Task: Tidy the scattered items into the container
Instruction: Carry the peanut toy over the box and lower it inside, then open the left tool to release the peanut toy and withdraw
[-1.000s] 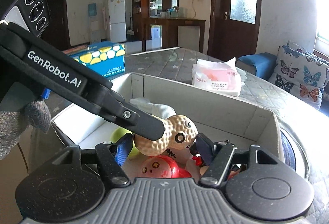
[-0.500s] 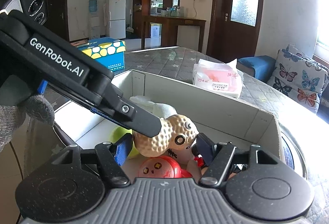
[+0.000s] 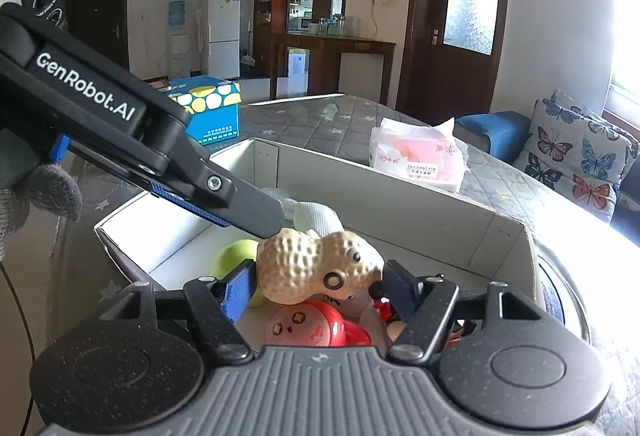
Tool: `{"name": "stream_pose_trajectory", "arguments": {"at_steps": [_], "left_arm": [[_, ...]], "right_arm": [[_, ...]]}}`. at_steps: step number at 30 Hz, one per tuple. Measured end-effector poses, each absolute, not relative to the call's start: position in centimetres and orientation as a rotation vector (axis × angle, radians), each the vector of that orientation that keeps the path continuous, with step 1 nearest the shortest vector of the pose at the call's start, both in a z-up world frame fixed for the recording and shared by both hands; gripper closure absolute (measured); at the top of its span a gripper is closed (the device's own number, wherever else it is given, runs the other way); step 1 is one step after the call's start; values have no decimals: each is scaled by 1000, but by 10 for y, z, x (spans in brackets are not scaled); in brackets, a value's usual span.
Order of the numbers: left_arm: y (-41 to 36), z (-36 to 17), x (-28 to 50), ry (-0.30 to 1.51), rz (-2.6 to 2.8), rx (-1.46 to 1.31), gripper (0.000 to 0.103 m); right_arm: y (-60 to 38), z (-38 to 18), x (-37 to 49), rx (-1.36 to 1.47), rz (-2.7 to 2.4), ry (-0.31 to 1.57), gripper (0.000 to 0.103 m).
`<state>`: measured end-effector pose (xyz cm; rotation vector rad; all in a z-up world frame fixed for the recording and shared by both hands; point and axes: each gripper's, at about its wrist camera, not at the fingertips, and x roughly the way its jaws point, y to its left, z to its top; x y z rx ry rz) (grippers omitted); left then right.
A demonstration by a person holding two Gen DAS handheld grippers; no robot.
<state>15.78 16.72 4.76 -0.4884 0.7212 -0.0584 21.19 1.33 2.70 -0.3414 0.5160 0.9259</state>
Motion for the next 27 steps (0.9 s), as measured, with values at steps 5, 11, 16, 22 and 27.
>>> {"name": "stream_pose_trajectory", "arguments": {"at_steps": [5, 11, 16, 22, 27], "left_arm": [[162, 51, 147, 703, -30, -463, 59], [154, 59, 128, 659, 4, -407, 59], [143, 61, 114, 663, 39, -362, 59], [131, 62, 94, 649, 45, -322, 59], [120, 60, 83, 660, 78, -267, 59]], "right_arm": [[10, 32, 204, -331, 925, 500, 25], [1, 39, 197, -305, 912, 487, 23], [-11, 44, 185, -269, 896, 483, 17], [-27, 50, 168, -235, 866, 481, 12], [-38, 52, 154, -204, 837, 487, 6]]}}
